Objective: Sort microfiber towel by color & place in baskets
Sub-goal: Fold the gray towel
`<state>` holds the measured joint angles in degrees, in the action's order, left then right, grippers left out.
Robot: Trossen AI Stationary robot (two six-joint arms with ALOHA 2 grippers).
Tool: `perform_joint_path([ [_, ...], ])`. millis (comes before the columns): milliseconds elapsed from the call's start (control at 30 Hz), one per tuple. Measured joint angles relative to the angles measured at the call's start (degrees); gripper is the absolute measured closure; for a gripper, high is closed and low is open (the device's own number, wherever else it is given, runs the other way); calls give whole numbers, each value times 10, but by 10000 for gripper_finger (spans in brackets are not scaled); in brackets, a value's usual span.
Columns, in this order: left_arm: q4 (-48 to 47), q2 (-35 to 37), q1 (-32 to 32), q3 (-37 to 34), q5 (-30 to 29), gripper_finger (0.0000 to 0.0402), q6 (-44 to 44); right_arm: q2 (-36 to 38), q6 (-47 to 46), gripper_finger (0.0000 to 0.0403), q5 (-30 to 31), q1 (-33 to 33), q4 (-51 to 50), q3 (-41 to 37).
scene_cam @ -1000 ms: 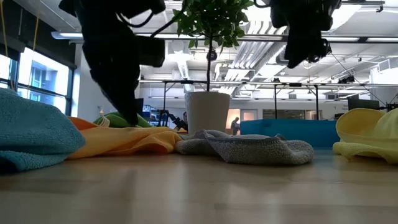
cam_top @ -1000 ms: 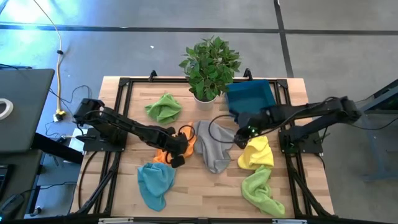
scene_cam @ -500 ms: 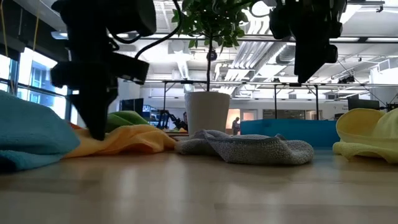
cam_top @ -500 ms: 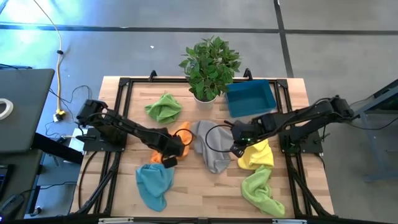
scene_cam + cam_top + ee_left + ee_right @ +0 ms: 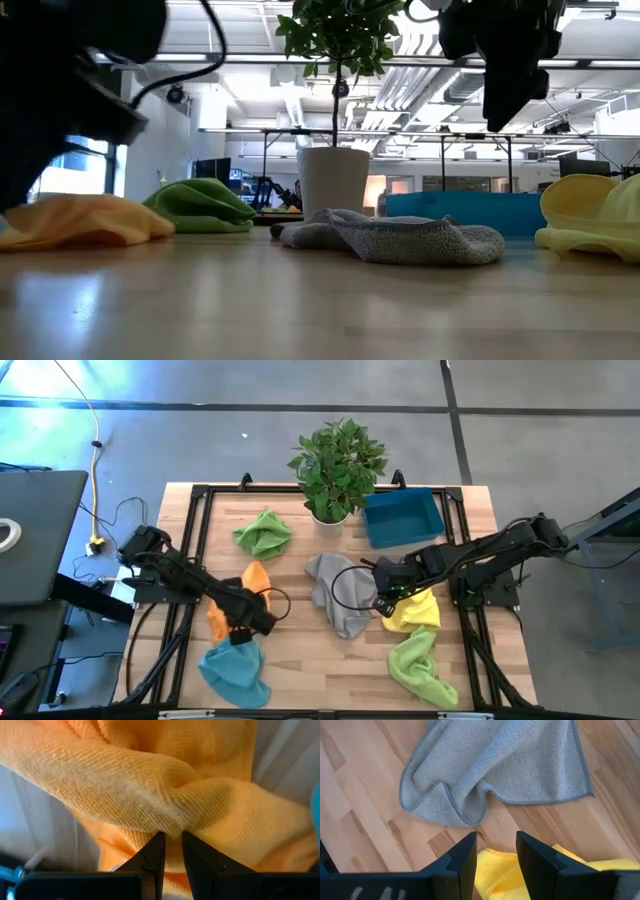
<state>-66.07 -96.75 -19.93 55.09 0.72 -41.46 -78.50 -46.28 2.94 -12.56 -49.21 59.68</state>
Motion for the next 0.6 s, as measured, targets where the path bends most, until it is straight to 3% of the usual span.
perform_joint_path([
  [133, -49, 0, -29, 0, 2, 344, -6, 0, -24, 273, -1, -11, -2, -5],
  [400, -114, 9, -49, 5, -2, 344, -44, -1, -159, 273, -22, -51, -39, -5],
  [600, -110, 27, -49, 72, -45, 344, -43, -40, -261, 273, -40, -85, -63, -6],
])
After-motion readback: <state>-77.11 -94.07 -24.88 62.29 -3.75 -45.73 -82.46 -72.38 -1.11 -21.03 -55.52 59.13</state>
